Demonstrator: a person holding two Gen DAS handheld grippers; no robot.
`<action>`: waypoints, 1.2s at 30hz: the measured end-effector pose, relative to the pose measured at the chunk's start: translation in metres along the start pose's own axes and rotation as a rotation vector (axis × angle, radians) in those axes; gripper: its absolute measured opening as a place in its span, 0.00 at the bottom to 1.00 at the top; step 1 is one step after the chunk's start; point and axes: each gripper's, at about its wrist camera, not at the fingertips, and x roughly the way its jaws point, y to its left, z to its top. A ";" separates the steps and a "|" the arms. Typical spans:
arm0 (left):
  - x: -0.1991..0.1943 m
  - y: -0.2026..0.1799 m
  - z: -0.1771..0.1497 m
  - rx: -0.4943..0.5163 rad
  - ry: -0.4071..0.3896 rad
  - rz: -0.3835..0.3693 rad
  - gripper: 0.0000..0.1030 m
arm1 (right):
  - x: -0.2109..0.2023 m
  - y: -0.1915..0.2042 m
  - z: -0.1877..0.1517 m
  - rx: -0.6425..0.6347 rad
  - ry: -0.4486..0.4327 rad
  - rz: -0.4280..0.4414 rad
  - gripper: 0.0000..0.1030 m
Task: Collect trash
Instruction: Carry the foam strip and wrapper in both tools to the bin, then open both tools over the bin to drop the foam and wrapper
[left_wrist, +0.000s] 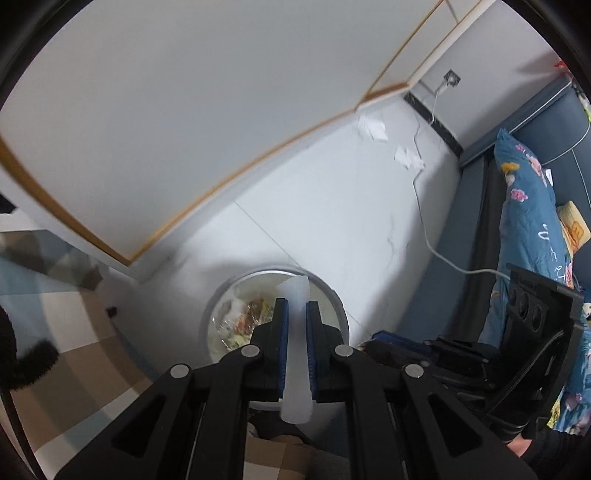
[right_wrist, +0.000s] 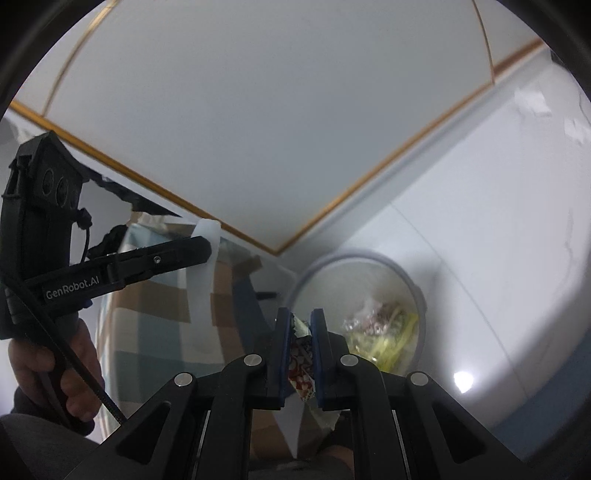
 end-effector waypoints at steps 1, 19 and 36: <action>0.006 -0.001 0.001 0.003 0.016 0.002 0.05 | 0.006 -0.003 -0.002 0.009 0.012 0.001 0.09; 0.066 0.010 0.010 -0.047 0.177 -0.011 0.12 | 0.065 -0.012 -0.020 -0.003 0.147 0.025 0.09; 0.037 0.026 0.003 -0.076 0.091 -0.003 0.50 | 0.079 -0.006 -0.022 -0.039 0.157 0.005 0.12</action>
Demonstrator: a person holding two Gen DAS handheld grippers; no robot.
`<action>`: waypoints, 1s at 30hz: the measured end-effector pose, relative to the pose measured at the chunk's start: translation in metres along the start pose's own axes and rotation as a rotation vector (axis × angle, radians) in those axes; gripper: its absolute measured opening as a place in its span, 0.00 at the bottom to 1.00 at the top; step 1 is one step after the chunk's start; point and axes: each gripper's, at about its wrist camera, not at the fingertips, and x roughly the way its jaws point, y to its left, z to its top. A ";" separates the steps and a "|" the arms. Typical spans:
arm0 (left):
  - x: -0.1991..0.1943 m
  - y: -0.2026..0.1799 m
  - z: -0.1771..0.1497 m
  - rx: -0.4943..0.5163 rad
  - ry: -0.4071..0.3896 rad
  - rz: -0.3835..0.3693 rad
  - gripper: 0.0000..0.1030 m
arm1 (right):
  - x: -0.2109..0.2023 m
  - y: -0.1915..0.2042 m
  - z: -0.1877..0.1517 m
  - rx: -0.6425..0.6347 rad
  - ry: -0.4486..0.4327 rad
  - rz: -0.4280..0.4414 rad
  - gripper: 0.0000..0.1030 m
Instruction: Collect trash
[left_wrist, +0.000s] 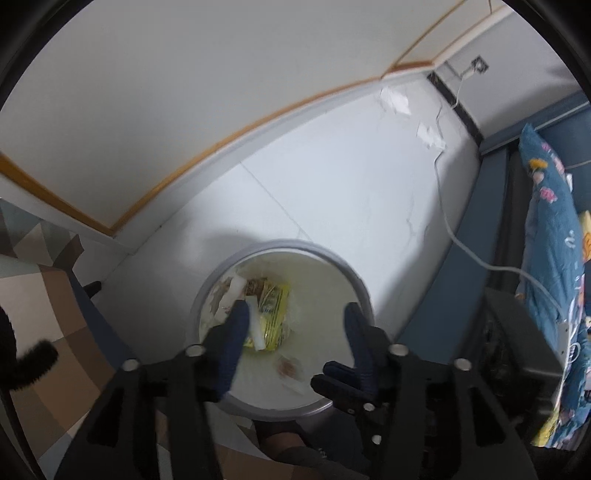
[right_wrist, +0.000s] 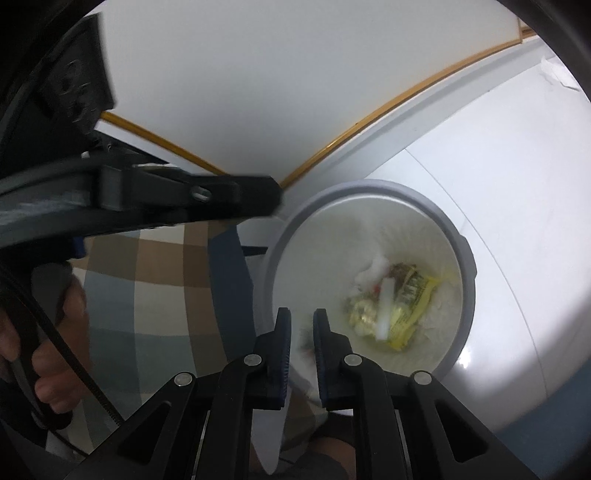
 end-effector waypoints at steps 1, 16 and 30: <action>-0.002 0.000 -0.001 -0.001 -0.007 0.006 0.51 | 0.001 -0.001 0.000 0.003 0.002 -0.002 0.12; -0.038 0.010 -0.017 -0.046 -0.137 0.112 0.63 | -0.031 -0.009 -0.007 0.029 -0.034 -0.085 0.32; -0.067 -0.004 -0.041 0.000 -0.166 0.181 0.65 | -0.101 0.015 -0.002 0.024 -0.173 -0.129 0.63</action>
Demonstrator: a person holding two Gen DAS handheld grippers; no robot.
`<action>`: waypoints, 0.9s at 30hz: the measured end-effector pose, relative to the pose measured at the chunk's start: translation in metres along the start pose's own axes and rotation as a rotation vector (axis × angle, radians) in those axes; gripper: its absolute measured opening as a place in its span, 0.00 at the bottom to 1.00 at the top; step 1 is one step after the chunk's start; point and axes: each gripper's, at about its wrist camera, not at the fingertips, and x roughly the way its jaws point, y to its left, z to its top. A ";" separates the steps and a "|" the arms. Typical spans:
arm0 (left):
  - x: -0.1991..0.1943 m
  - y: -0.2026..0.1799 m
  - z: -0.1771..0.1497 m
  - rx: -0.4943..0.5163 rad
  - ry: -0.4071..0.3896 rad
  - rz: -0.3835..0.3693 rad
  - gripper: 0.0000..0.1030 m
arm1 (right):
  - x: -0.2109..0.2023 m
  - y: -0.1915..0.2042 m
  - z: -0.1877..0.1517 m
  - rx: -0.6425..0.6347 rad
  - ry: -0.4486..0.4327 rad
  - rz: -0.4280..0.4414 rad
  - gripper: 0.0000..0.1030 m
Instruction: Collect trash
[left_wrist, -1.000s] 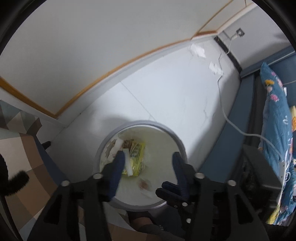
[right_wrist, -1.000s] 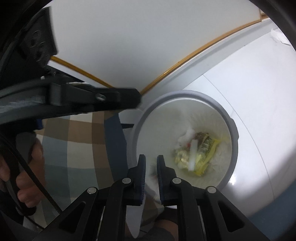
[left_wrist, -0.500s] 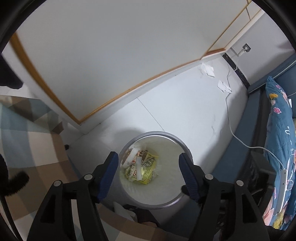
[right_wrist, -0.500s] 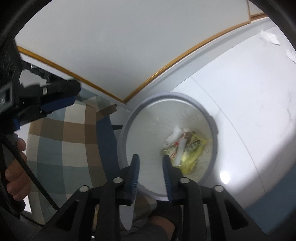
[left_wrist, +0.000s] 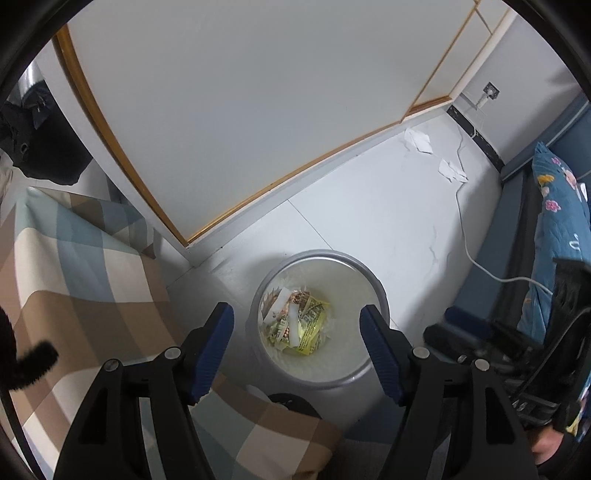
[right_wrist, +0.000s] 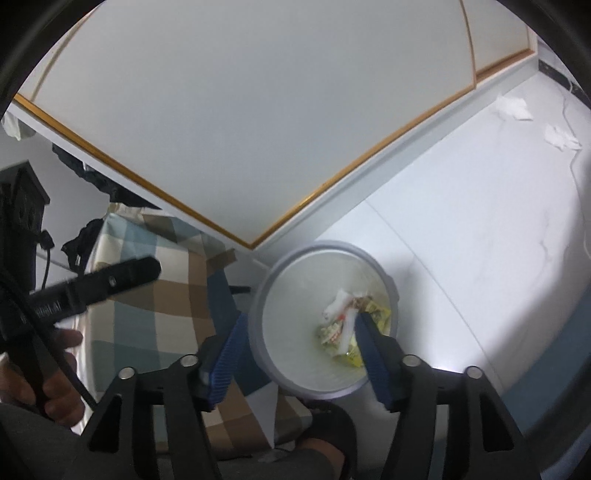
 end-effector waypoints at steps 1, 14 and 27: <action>-0.003 -0.001 -0.002 0.007 0.000 -0.001 0.65 | -0.004 0.001 0.000 0.001 -0.006 -0.002 0.64; -0.022 -0.009 -0.015 0.028 -0.009 0.008 0.65 | -0.039 0.012 -0.006 0.010 -0.030 -0.031 0.79; -0.031 -0.013 -0.020 0.027 -0.028 0.020 0.65 | -0.049 0.015 -0.006 0.015 -0.035 -0.020 0.79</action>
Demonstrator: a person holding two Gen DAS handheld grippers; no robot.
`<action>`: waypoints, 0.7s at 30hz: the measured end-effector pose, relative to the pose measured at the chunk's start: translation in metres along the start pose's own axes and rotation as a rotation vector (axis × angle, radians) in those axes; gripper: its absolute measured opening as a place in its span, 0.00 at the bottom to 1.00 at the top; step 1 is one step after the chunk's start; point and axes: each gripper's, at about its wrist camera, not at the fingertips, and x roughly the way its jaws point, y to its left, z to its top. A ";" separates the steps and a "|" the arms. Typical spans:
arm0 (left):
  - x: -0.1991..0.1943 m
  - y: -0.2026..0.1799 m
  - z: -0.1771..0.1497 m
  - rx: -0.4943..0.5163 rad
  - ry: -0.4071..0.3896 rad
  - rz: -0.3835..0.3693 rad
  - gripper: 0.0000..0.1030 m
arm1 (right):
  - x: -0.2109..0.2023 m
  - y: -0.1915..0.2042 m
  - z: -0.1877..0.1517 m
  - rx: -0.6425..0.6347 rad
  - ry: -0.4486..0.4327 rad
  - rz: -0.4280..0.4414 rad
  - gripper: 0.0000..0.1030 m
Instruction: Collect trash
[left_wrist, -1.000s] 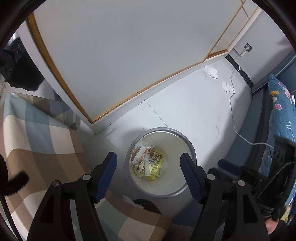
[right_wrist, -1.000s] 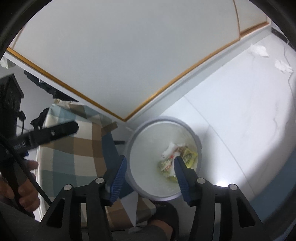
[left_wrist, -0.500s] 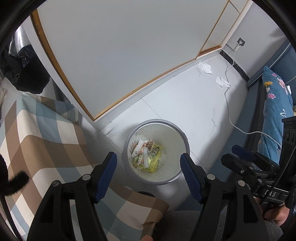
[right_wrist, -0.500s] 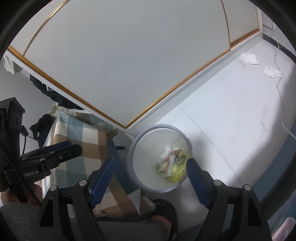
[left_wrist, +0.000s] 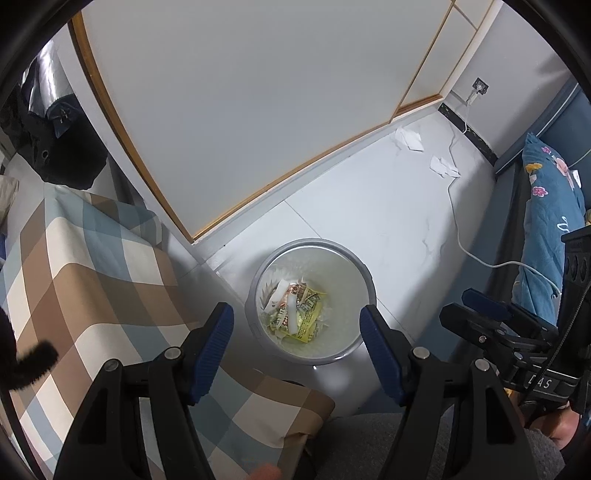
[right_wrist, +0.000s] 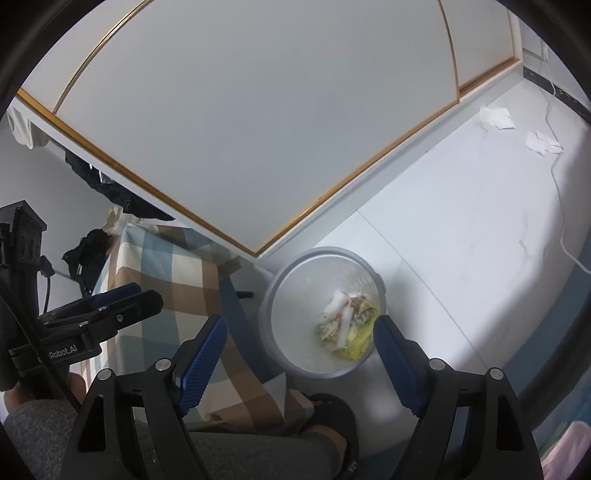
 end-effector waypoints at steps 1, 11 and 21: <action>-0.001 -0.001 0.000 0.000 0.001 -0.002 0.65 | 0.000 0.000 0.000 0.001 0.000 0.000 0.79; -0.002 -0.001 0.000 -0.009 -0.002 -0.019 0.65 | -0.005 -0.002 -0.001 0.002 -0.012 -0.008 0.79; -0.002 -0.001 0.000 -0.013 0.003 -0.019 0.65 | -0.004 -0.002 -0.002 0.003 -0.012 -0.006 0.79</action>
